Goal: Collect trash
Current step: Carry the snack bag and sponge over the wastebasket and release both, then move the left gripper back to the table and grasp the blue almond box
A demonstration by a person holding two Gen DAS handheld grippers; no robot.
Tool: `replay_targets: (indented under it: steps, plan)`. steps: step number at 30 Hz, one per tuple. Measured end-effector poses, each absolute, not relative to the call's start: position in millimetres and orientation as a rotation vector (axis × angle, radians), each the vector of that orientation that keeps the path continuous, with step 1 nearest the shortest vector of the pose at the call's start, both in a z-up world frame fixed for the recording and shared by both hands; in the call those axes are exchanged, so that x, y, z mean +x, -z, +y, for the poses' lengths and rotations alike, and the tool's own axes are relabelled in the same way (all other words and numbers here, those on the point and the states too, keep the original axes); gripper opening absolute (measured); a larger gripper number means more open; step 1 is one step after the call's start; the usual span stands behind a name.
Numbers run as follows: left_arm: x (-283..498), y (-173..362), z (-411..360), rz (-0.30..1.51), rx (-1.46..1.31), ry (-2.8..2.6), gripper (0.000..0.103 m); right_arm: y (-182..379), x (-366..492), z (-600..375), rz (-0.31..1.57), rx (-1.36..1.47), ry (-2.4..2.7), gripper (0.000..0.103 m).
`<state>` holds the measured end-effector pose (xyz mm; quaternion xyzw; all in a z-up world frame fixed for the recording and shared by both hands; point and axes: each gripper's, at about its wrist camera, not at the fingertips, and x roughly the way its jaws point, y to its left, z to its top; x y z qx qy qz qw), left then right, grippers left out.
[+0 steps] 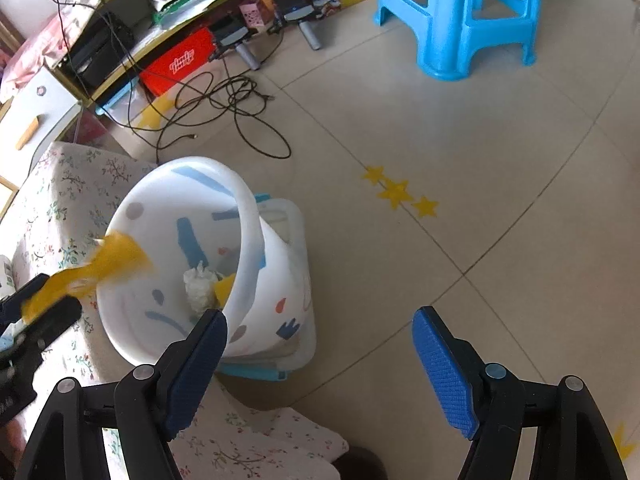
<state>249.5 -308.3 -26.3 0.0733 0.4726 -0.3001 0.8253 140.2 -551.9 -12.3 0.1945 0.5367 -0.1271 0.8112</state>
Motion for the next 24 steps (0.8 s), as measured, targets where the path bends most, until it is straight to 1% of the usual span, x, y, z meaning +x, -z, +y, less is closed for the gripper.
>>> replay_targets:
  steps: [4, 11, 16, 19, 22, 24]
  plan:
    - [247, 23, -297, 0.997, 0.159, 0.6, 0.087, 10, 142, -550, 1.138, 0.424, 0.266, 0.083]
    - [235, 13, -250, 0.974, 0.181, 0.508, 0.092, 3, 144, -533, 1.124, 0.389, 0.24, 0.083]
    - [223, 5, -208, 0.968, 0.158, 0.455, 0.098, 0, 147, -511, 1.131, 0.333, 0.216, 0.085]
    - [214, -1, -183, 0.961, 0.148, 0.428, 0.1, -2, 149, -495, 1.135, 0.295, 0.208, 0.089]
    - [203, -7, -156, 0.954, 0.142, 0.396, 0.102, -7, 153, -477, 1.129, 0.27, 0.19, 0.091]
    - [197, -10, -136, 0.954, 0.134, 0.372, 0.103, -9, 155, -464, 1.126, 0.251, 0.176, 0.095]
